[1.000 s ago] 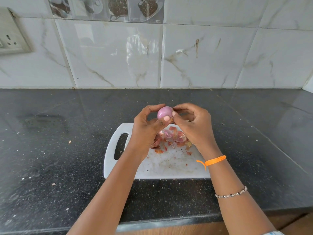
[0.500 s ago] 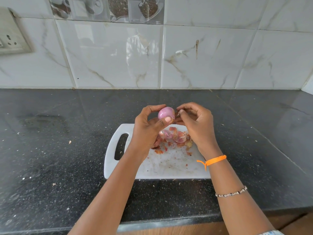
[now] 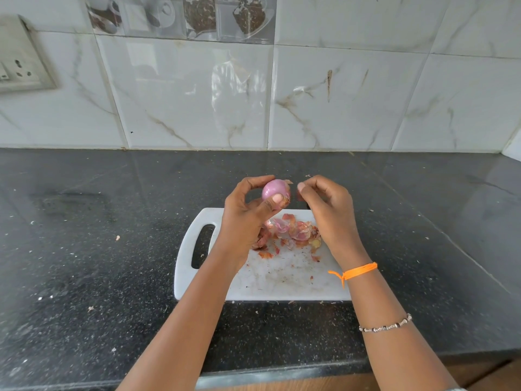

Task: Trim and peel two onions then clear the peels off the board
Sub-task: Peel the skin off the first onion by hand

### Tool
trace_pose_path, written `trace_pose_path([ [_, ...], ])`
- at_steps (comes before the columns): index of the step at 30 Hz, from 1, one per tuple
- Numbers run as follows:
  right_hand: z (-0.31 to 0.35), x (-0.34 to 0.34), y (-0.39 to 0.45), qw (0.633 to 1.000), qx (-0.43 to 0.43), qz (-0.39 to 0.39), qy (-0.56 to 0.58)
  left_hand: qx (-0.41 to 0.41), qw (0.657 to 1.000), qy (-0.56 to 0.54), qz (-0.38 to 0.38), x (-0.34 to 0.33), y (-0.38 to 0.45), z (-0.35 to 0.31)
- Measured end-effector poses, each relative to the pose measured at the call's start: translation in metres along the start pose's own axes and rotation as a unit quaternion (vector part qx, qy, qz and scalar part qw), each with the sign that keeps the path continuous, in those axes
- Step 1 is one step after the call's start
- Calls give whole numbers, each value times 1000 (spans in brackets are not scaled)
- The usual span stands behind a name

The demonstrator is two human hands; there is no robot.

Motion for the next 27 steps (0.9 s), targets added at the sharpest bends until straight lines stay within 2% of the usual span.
trace_pose_path([
  [4, 3, -3, 0, 999, 17, 16, 32, 1, 1000, 13, -1, 1, 0, 0],
  [13, 11, -3, -2, 999, 22, 7, 22, 10, 1000, 5, 8, -1, -1, 0],
  [19, 8, -1, -1, 1000, 26, 2, 0, 12, 1000, 10, 9, -1, -1, 1],
  [23, 9, 0, -2, 997, 45, -27, -56, 20, 1000, 17, 11, -1, 0, 3],
  [27, 5, 3, 0, 998, 34, -26, -43, 18, 1000, 13, 12, -2, -1, 2],
])
Point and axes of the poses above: each hand's wrist, its own y-axis towards the middle knuckle, its own x-axis out of the back of the hand, z = x × y, the point moved 6 cm from there along y, towards the middle knuckle, and after that the axes turned 14 degrees about z, right-handed, at the moved point
